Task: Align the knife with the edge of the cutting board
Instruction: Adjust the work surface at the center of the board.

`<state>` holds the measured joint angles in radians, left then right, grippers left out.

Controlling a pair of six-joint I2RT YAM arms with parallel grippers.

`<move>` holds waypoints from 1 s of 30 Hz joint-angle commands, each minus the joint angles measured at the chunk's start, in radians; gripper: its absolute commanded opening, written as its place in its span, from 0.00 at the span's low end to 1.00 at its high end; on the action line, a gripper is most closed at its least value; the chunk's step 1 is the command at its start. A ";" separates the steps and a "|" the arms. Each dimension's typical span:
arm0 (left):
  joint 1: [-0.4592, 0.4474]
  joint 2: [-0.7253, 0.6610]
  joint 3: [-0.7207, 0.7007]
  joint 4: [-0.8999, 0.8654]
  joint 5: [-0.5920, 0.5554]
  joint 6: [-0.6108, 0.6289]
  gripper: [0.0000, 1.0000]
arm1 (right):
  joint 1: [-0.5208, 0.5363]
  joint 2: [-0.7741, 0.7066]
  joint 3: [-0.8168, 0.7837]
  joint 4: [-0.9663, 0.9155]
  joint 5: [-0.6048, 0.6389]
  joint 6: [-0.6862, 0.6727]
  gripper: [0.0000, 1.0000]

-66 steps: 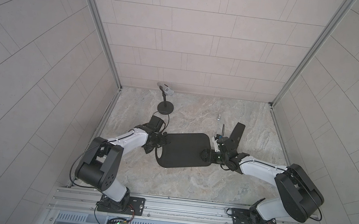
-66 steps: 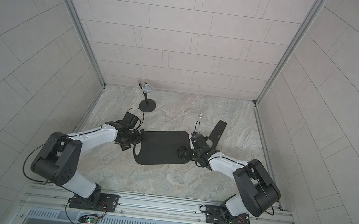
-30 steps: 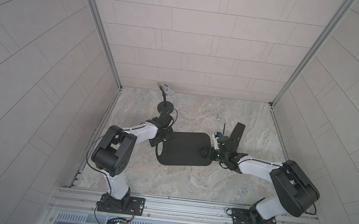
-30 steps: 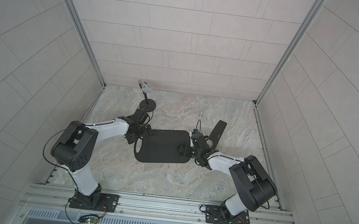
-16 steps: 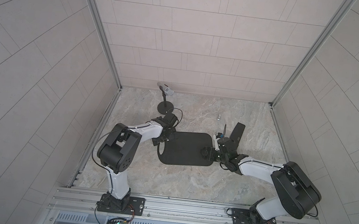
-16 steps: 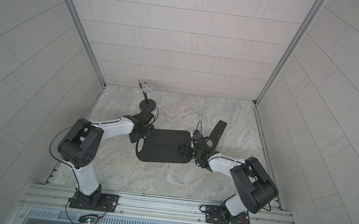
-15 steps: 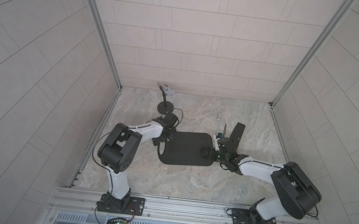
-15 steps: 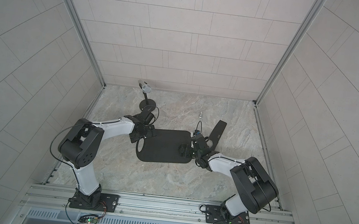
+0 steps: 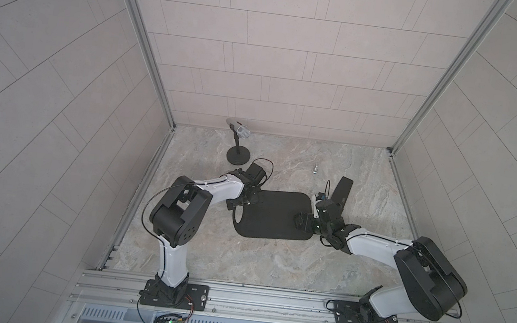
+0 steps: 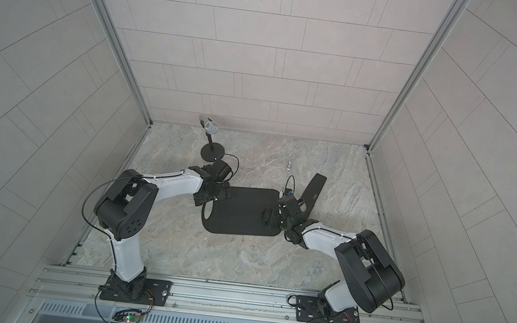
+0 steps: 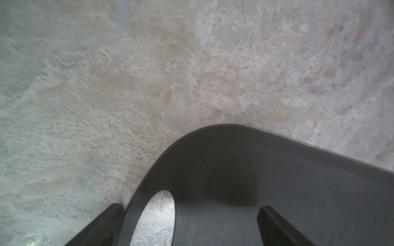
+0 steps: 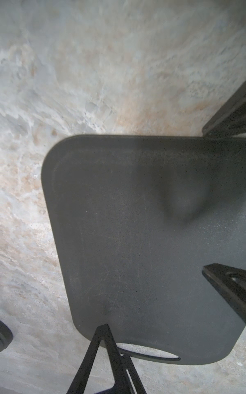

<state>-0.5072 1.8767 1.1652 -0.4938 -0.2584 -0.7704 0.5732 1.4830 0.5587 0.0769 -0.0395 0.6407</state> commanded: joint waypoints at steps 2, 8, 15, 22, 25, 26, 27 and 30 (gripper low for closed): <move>-0.048 0.070 0.015 0.015 0.204 -0.044 1.00 | 0.007 0.051 -0.074 -0.238 -0.075 0.049 0.93; -0.051 0.081 0.044 -0.006 0.199 -0.038 1.00 | 0.004 0.037 -0.074 -0.247 -0.073 0.050 0.93; -0.051 0.078 0.053 -0.017 0.193 -0.031 1.00 | 0.004 0.025 -0.074 -0.254 -0.068 0.054 0.93; -0.053 0.094 0.068 -0.022 0.204 -0.027 1.00 | 0.004 0.008 -0.079 -0.265 -0.065 0.060 0.93; -0.054 0.094 0.070 -0.022 0.204 -0.027 1.00 | 0.004 -0.001 -0.082 -0.270 -0.063 0.063 0.93; -0.054 0.094 0.070 -0.023 0.203 -0.027 1.00 | 0.004 -0.002 -0.083 -0.270 -0.062 0.063 0.93; -0.055 0.094 0.071 -0.024 0.203 -0.028 1.00 | 0.003 -0.003 -0.083 -0.271 -0.060 0.062 0.93; -0.054 0.093 0.074 -0.030 0.198 -0.026 1.00 | 0.004 -0.002 -0.080 -0.275 -0.057 0.060 0.93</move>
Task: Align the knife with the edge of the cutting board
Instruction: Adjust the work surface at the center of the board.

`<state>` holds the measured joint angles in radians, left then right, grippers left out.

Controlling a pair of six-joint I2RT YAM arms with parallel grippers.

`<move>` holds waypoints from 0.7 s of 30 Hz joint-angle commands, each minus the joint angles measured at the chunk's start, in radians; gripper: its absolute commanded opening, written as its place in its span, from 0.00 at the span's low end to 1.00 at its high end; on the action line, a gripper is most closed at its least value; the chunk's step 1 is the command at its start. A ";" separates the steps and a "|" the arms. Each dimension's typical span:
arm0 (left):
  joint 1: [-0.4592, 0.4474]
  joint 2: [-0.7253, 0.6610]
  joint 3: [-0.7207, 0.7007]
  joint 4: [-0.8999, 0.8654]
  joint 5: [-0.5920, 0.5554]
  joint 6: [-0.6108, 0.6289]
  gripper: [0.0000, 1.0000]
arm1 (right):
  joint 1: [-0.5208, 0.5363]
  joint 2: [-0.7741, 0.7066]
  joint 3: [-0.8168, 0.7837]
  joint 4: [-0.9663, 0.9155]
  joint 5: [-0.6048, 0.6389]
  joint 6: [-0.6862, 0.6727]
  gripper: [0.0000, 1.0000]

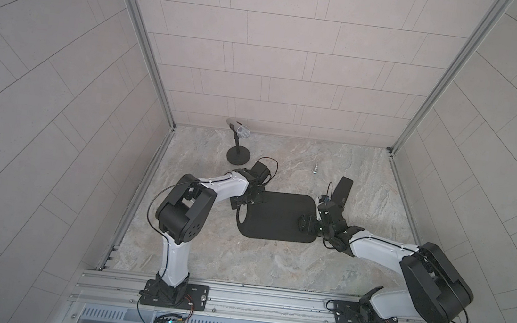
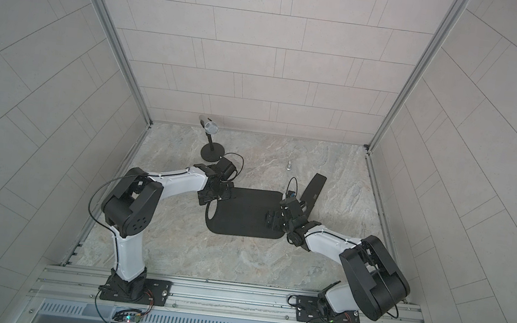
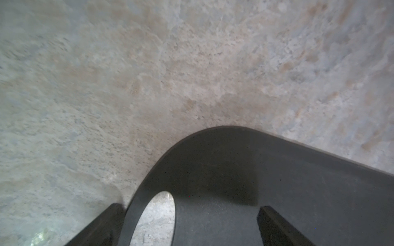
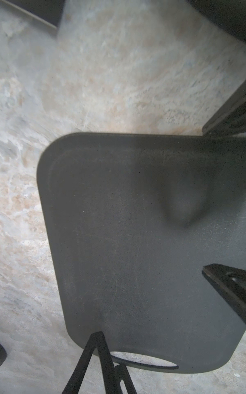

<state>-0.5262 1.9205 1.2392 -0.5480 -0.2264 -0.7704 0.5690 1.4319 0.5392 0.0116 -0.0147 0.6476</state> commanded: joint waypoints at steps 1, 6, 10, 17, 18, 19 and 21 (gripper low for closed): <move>-0.036 0.048 0.001 0.021 0.165 -0.025 1.00 | 0.007 0.048 -0.059 -0.212 -0.080 0.052 0.93; -0.033 0.030 0.012 -0.008 0.134 -0.023 1.00 | -0.001 0.039 -0.033 -0.252 -0.061 0.048 0.96; -0.032 -0.002 0.024 -0.042 0.100 -0.023 1.00 | -0.008 0.018 -0.006 -0.290 -0.055 0.039 1.00; -0.026 -0.092 0.052 -0.090 0.069 -0.027 1.00 | -0.054 -0.048 0.094 -0.417 -0.051 -0.004 1.00; -0.026 -0.114 0.065 -0.108 0.065 -0.021 1.00 | -0.066 -0.070 0.126 -0.447 -0.051 -0.010 1.00; -0.025 -0.129 0.079 -0.120 0.064 -0.015 1.00 | -0.076 -0.085 0.140 -0.465 -0.050 -0.014 1.00; -0.025 -0.159 0.106 -0.148 0.060 0.003 1.00 | -0.098 -0.114 0.164 -0.506 -0.050 -0.026 1.00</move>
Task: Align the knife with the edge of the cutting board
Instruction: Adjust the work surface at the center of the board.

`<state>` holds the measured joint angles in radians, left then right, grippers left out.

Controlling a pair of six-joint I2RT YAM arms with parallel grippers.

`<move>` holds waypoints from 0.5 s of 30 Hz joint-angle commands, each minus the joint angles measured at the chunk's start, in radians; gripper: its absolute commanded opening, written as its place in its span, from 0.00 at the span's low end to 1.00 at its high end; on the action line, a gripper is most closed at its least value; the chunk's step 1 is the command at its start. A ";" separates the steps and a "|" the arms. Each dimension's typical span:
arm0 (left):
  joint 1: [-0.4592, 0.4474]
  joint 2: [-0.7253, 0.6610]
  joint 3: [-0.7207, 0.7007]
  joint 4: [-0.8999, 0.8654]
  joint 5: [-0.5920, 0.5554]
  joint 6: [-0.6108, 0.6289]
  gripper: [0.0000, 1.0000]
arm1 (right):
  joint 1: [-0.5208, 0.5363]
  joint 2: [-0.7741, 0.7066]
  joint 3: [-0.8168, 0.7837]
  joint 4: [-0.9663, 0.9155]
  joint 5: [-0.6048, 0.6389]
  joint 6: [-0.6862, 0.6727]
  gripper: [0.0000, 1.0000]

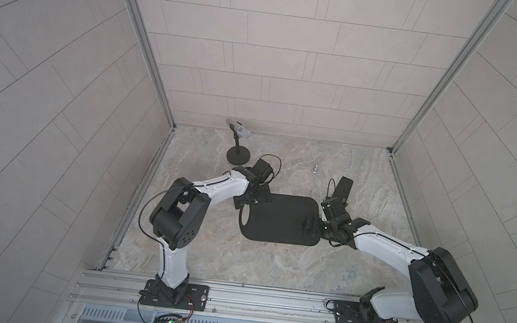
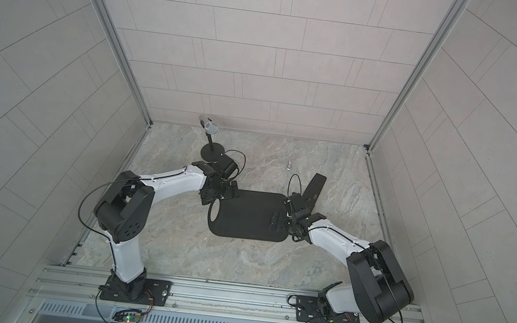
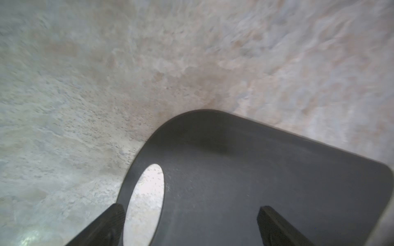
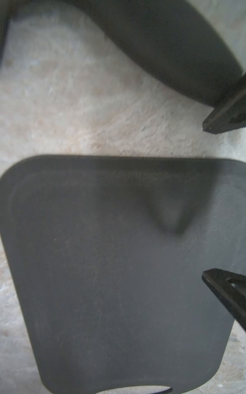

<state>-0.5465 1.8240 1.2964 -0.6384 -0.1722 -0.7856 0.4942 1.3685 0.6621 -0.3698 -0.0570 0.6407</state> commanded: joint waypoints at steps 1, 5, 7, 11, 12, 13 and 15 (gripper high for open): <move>-0.006 -0.073 0.072 -0.076 0.005 0.033 1.00 | -0.037 -0.061 0.049 -0.143 -0.007 -0.025 1.00; -0.005 -0.108 0.176 -0.152 0.008 0.121 1.00 | -0.100 -0.094 0.063 -0.191 -0.007 -0.061 1.00; -0.005 -0.120 0.232 -0.184 0.006 0.162 1.00 | -0.132 -0.103 0.066 -0.212 -0.002 -0.068 1.00; -0.005 -0.117 0.333 -0.243 0.016 0.239 1.00 | -0.191 -0.101 0.062 -0.229 -0.009 -0.070 1.00; -0.006 -0.113 0.349 -0.252 0.020 0.256 1.00 | -0.205 -0.096 0.057 -0.228 -0.017 -0.067 1.00; -0.006 -0.110 0.359 -0.257 0.026 0.271 1.00 | -0.219 -0.091 0.053 -0.223 -0.032 -0.067 1.00; -0.010 -0.109 0.364 -0.257 0.034 0.301 1.00 | -0.250 -0.077 0.045 -0.221 -0.067 -0.063 1.00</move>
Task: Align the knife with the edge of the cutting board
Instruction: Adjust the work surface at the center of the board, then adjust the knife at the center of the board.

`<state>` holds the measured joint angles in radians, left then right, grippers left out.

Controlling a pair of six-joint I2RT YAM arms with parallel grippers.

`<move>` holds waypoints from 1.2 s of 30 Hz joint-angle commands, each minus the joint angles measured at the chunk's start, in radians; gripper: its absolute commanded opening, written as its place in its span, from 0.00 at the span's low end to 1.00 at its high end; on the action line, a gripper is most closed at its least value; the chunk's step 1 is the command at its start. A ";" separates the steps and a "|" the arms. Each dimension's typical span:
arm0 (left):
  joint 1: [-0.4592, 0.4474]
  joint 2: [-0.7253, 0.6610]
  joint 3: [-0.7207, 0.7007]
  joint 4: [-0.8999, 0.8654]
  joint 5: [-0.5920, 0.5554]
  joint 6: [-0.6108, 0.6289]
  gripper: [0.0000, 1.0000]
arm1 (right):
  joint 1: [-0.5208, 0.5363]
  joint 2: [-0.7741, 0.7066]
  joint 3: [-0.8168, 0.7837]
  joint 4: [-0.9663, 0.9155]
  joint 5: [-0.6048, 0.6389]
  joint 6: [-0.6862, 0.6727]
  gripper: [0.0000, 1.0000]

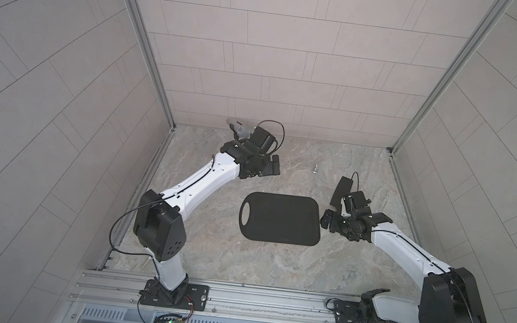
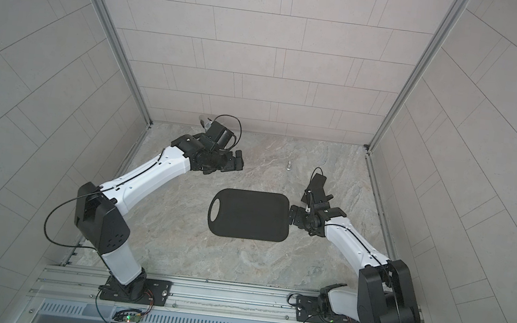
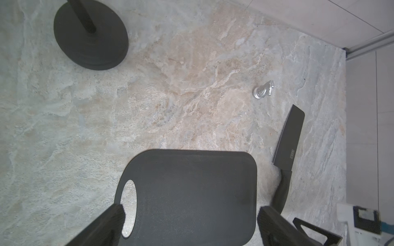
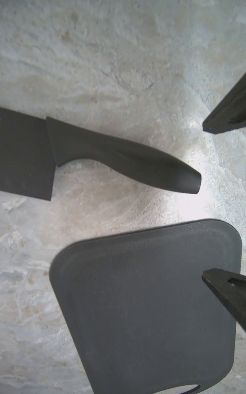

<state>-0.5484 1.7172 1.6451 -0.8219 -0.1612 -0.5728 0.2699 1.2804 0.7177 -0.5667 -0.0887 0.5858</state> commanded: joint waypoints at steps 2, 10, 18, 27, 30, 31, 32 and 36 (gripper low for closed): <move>-0.013 -0.006 0.009 -0.073 0.027 0.117 1.00 | -0.051 0.022 -0.020 -0.016 -0.063 -0.008 1.00; -0.022 -0.083 -0.123 -0.003 0.092 0.157 1.00 | -0.109 0.060 -0.052 -0.033 -0.087 -0.003 0.98; -0.021 -0.130 -0.145 0.004 0.152 0.162 1.00 | -0.120 0.046 -0.087 -0.049 -0.051 0.016 0.87; -0.021 -0.170 -0.151 -0.001 0.101 0.178 1.00 | -0.120 0.064 -0.121 -0.030 -0.046 0.026 0.79; -0.022 -0.170 -0.153 -0.002 0.079 0.183 1.00 | -0.120 0.067 -0.119 -0.027 -0.040 0.028 0.77; -0.021 -0.170 -0.154 -0.001 0.074 0.184 1.00 | -0.120 0.068 -0.117 -0.027 -0.034 0.027 0.77; -0.021 -0.168 -0.154 -0.001 0.071 0.185 1.00 | -0.120 0.071 -0.116 -0.030 -0.027 0.028 0.76; -0.022 -0.163 -0.154 -0.002 0.078 0.185 1.00 | -0.120 0.087 -0.108 -0.037 -0.006 0.034 0.71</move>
<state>-0.5644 1.5684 1.5063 -0.8181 -0.0769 -0.4080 0.1547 1.3319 0.6353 -0.5789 -0.1223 0.6075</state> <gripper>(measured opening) 0.999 0.712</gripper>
